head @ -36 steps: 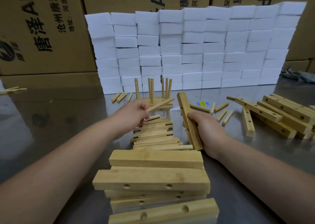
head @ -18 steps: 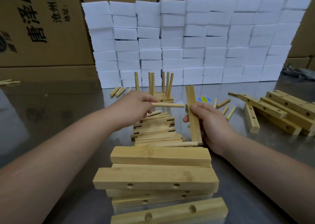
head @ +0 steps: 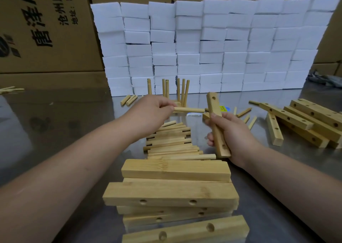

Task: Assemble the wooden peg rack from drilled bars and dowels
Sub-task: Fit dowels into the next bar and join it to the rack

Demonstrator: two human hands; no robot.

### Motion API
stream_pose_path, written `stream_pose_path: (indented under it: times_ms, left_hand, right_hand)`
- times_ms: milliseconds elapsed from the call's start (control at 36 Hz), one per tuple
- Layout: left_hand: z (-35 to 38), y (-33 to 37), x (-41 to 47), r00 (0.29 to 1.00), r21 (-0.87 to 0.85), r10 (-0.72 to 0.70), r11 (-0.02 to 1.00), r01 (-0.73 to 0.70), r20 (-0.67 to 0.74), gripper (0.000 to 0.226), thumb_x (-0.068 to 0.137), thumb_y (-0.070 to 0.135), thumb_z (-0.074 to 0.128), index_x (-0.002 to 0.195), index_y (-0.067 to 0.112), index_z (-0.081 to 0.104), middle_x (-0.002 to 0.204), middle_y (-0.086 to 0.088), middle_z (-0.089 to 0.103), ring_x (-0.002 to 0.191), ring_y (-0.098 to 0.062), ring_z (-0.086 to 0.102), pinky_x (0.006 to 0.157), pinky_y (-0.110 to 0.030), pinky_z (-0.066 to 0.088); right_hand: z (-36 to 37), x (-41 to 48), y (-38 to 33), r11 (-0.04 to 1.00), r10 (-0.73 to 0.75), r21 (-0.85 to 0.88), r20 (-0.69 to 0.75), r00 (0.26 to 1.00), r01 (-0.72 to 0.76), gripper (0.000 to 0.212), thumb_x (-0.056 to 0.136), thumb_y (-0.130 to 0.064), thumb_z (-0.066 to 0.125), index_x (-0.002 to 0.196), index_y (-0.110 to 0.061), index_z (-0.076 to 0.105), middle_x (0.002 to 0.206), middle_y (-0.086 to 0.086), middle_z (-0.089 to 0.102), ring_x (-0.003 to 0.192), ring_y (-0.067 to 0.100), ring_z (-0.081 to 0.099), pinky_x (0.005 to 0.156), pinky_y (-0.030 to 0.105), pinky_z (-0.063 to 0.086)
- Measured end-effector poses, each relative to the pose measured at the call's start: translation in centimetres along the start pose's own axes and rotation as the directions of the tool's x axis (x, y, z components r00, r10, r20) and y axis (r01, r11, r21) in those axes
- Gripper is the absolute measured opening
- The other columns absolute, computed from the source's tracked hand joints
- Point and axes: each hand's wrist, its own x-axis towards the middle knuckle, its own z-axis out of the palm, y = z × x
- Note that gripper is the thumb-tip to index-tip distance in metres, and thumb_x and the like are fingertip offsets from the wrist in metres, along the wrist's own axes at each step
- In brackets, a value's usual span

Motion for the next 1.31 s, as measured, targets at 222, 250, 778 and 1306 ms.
stream_pose_path:
  times_ms: [222,250,778,1306]
  left_hand:
    - [0.3,0.4,-0.4,1.0,0.008,0.018,1.0,-0.018,0.021,0.028,0.094,0.021,0.049,0.077,0.04,0.058,0.06,0.006,0.052,0.055,-0.009,0.044,0.04,-0.012,0.034]
    - [0.3,0.4,-0.4,1.0,0.011,0.019,1.0,-0.02,0.022,0.027,0.095,0.021,0.049,0.079,0.04,0.058,0.061,0.006,0.053,0.056,-0.01,0.044,0.041,-0.012,0.034]
    - [0.0,0.2,-0.2,0.997,0.023,0.009,1.0,-0.008,-0.075,0.019,0.095,0.024,0.048,0.091,0.037,0.06,0.073,0.009,0.062,0.06,-0.009,0.052,0.04,-0.011,0.038]
    - [0.2,0.2,-0.4,0.999,0.09,0.005,0.996,-0.002,-0.032,0.02,0.095,0.023,0.047,0.103,0.035,0.061,0.077,0.011,0.063,0.069,-0.015,0.056,0.056,-0.025,0.046]
  right_hand:
    - [-0.1,0.1,0.2,0.983,-0.031,-0.182,0.016,0.999,0.033,0.022,0.081,-0.016,0.067,0.099,-0.013,0.055,0.084,0.012,0.056,0.052,0.011,0.045,0.048,0.027,0.037]
    - [-0.1,0.1,0.2,0.98,-0.021,-0.198,0.03,0.999,0.026,0.022,0.078,-0.015,0.068,0.096,-0.013,0.055,0.079,0.01,0.052,0.055,0.013,0.044,0.049,0.027,0.036]
    - [-0.4,-0.2,-0.3,0.996,0.023,-0.084,0.267,0.963,-0.001,0.053,0.092,-0.006,0.029,0.134,-0.032,0.047,0.072,0.003,0.061,0.053,0.014,0.04,0.052,0.029,0.033]
    - [-0.3,-0.7,-0.8,0.996,0.031,-0.089,0.251,0.968,-0.008,0.029,0.099,-0.023,0.038,0.117,-0.038,0.055,0.064,0.003,0.057,0.056,0.016,0.04,0.054,0.029,0.033]
